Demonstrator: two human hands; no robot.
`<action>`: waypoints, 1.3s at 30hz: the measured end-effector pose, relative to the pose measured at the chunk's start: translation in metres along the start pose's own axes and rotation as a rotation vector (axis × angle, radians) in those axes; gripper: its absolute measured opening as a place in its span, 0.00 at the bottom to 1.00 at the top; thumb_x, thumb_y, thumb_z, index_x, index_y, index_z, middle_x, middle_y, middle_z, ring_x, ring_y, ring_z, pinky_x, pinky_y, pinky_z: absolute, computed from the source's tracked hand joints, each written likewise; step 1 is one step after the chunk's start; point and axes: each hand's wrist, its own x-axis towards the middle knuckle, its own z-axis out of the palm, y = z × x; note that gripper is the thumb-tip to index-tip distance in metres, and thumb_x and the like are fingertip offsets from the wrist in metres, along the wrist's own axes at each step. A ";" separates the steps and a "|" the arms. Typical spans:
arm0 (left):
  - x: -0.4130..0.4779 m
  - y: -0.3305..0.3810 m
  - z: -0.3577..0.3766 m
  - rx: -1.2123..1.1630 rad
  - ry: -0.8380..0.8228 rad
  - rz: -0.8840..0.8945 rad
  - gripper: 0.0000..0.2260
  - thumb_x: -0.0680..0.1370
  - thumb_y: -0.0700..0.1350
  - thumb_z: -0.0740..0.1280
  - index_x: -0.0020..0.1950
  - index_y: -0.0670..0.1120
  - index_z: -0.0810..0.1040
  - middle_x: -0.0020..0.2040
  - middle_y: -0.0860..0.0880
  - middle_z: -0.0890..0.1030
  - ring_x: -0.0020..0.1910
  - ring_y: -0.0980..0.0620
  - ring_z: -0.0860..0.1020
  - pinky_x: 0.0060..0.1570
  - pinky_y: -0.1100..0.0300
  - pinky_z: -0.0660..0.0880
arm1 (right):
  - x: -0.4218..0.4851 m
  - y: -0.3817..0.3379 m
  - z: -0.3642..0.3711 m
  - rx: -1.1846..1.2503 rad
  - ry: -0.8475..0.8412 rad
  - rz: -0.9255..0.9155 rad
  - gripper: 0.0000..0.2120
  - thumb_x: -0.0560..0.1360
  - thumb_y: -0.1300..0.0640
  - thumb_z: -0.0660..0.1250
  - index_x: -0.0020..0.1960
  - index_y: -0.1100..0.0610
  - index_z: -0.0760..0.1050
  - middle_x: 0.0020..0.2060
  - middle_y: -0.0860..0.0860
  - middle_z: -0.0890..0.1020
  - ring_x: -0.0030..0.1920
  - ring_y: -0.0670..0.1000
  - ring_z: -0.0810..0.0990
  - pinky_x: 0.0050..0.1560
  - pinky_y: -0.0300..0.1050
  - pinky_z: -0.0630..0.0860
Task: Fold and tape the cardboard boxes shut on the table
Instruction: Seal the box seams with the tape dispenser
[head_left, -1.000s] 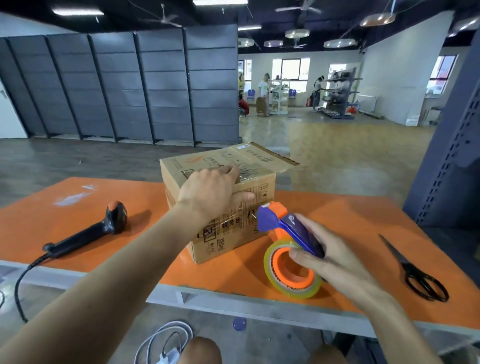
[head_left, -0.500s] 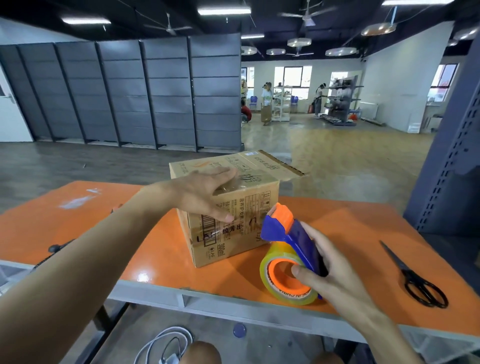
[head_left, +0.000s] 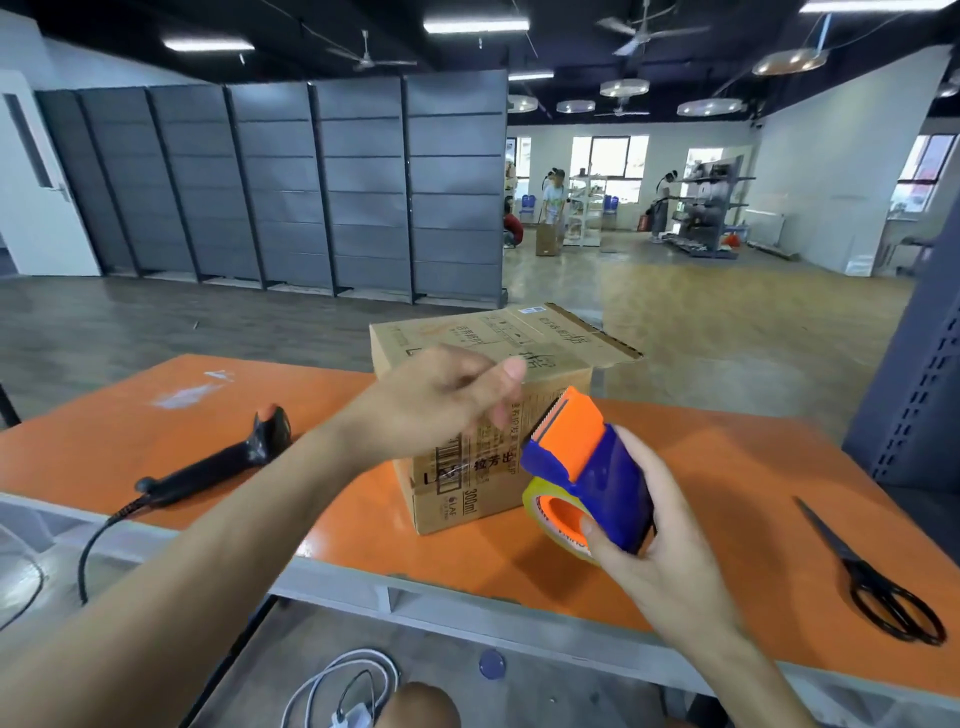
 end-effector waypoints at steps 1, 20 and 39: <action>-0.001 0.004 0.004 -0.013 -0.033 -0.013 0.22 0.81 0.64 0.58 0.50 0.50 0.85 0.41 0.57 0.85 0.35 0.58 0.79 0.36 0.71 0.72 | 0.001 -0.002 0.001 -0.017 0.020 -0.012 0.38 0.71 0.62 0.73 0.73 0.34 0.66 0.68 0.37 0.75 0.68 0.42 0.75 0.60 0.31 0.74; 0.015 0.015 -0.008 -0.001 0.024 -0.144 0.07 0.79 0.39 0.71 0.43 0.42 0.86 0.38 0.44 0.86 0.31 0.59 0.78 0.30 0.69 0.73 | -0.011 -0.052 0.017 -0.357 0.098 -0.125 0.34 0.69 0.38 0.65 0.74 0.27 0.61 0.52 0.41 0.77 0.50 0.37 0.78 0.45 0.23 0.71; 0.042 -0.015 -0.037 0.292 -0.027 -0.039 0.10 0.81 0.44 0.68 0.41 0.47 0.83 0.30 0.58 0.78 0.31 0.63 0.75 0.33 0.71 0.68 | -0.028 -0.045 0.055 -0.460 0.143 -0.086 0.41 0.69 0.51 0.74 0.74 0.25 0.59 0.47 0.41 0.70 0.46 0.42 0.77 0.41 0.29 0.75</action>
